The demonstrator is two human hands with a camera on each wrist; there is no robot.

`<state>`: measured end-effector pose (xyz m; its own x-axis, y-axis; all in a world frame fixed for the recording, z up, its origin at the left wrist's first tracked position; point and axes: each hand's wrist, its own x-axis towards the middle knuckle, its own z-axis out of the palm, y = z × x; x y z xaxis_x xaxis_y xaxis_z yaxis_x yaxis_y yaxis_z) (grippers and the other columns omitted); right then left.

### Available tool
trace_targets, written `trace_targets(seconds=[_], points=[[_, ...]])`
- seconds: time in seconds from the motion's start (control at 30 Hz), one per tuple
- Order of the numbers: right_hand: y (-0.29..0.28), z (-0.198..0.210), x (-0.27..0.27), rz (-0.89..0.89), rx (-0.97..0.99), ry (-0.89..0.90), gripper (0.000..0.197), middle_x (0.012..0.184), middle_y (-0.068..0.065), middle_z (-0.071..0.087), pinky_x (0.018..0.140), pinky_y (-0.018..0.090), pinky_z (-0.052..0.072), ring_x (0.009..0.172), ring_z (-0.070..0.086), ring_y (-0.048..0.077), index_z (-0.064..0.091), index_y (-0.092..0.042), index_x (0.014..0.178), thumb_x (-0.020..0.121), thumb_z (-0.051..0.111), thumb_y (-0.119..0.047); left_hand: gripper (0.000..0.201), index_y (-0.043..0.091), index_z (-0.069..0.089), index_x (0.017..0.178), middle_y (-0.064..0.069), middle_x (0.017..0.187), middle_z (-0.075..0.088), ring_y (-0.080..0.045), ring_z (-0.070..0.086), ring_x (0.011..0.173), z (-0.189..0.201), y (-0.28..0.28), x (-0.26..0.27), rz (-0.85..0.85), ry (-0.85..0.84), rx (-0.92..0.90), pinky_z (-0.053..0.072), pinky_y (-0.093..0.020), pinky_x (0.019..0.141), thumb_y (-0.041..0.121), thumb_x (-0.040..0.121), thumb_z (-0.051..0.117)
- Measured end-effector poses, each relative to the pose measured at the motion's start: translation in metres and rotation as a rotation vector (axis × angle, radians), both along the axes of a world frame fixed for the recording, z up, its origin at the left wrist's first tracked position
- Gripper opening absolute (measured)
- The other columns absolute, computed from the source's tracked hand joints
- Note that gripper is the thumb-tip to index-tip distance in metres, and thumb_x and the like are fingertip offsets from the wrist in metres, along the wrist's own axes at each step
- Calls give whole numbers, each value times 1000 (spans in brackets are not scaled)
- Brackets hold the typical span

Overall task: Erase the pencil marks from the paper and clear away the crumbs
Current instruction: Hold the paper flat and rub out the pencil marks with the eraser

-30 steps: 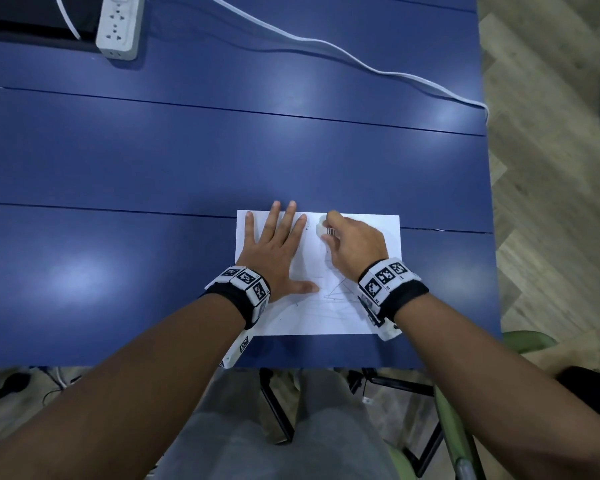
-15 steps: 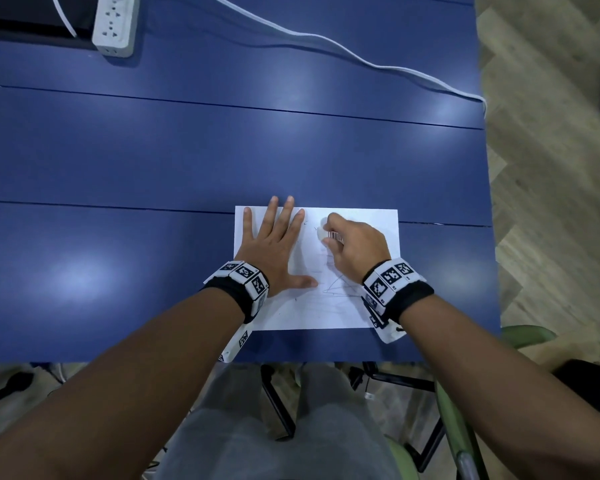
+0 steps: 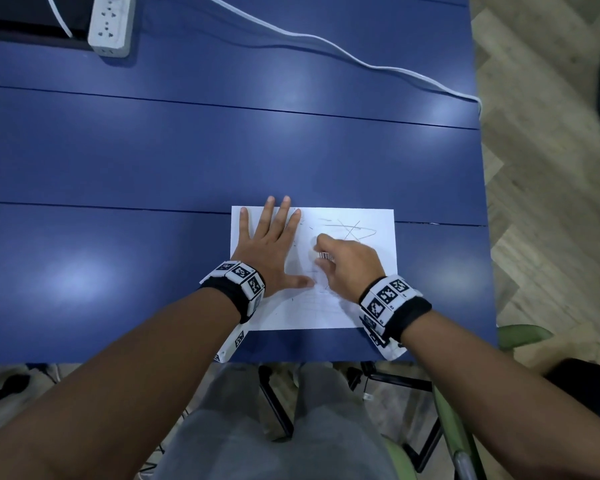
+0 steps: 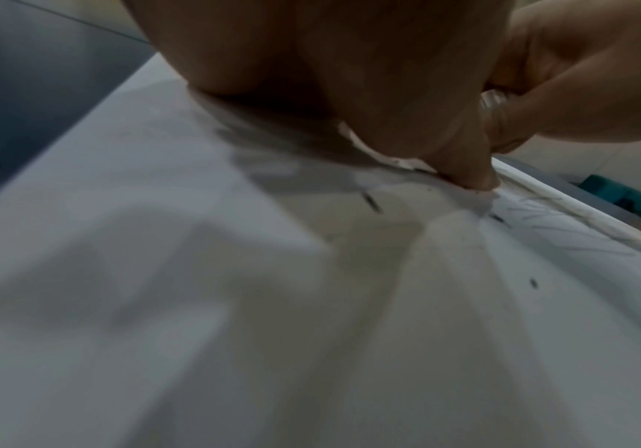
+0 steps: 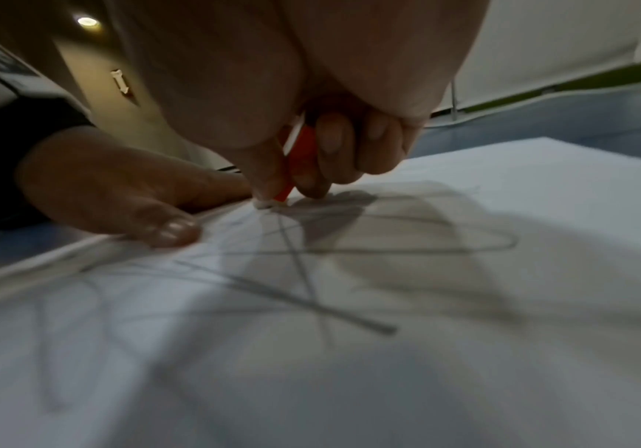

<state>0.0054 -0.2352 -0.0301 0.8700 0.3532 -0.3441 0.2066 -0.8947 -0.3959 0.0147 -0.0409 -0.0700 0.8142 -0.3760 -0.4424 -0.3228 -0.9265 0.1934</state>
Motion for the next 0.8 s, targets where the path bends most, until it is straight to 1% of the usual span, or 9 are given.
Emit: trace_targets(seconds=[0.07, 0.2, 0.33, 0.47, 0.53, 0.63, 0.7, 0.8], points=[[0, 0, 10, -6, -4, -12, 16, 100, -5, 70, 73, 38, 51, 89, 64, 27, 52, -24, 109, 94, 55, -28, 131, 17, -20, 157, -4, 162, -35, -30, -32, 149, 0, 0, 1, 4, -1, 0, -13, -67, 117, 98, 68, 32], [1, -3, 15, -102, 4, -36, 15, 93, -4, 69, 72, 37, 51, 84, 63, 26, 50, -24, 109, 94, 55, -28, 132, 18, -20, 158, -4, 162, -35, -30, -32, 149, -1, -1, 1, 3, -7, 2, -14, -66, 117, 99, 69, 34], [0, -4, 5, -49, -16, 8, 14, 99, -6, 70, 72, 36, 51, 87, 64, 24, 48, -26, 107, 95, 55, -30, 132, 17, -22, 157, -5, 161, -37, -31, -33, 149, -1, 0, 0, 0, -13, 4, -14, -66, 117, 99, 69, 33], [-3, -2, 15, -82, -31, -25, 16, 95, -4, 68, 69, 33, 47, 85, 62, 25, 50, -24, 110, 95, 54, -28, 131, 17, -20, 157, -6, 162, -36, -31, -32, 149, -1, 0, 1, 0, -12, -5, -16, -66, 116, 98, 69, 34], [-1, -4, 13, -111, -27, -18, 16, 95, -3, 68, 69, 34, 47, 86, 61, 27, 50, -23, 110, 95, 53, -27, 129, 18, -21, 157, -8, 161, -36, -33, -32, 148, 1, 1, 1, -7, -18, -7, -15, -67, 116, 97, 71, 32], [2, -5, 9, -130, -37, -16, 15, 95, -3, 68, 68, 34, 47, 86, 61, 28, 50, -23, 109, 94, 53, -26, 123, 18, -16, 159, -9, 163, -33, -36, -31, 149, 4, 1, -8, -61, -66, 0, -11, -71, 115, 96, 75, 29], [2, -6, 8, -127, -44, -26, 15, 96, -2, 68, 66, 33, 45, 86, 61, 28, 50, -23, 109, 94, 52, -26, 125, 19, -18, 159, -8, 162, -35, -34, -33, 148, 4, 0, -19, -89, -38, 16, -12, -72, 114, 97, 73, 29], [3, -6, 8, -128, -27, -30, 14, 99, -2, 67, 66, 33, 44, 87, 61, 27, 51, -22, 108, 95, 52, -26, 130, 22, -21, 158, -7, 161, -37, -32, -35, 147, 2, 1, -28, -48, 11, 0, -16, -70, 114, 99, 69, 33]])
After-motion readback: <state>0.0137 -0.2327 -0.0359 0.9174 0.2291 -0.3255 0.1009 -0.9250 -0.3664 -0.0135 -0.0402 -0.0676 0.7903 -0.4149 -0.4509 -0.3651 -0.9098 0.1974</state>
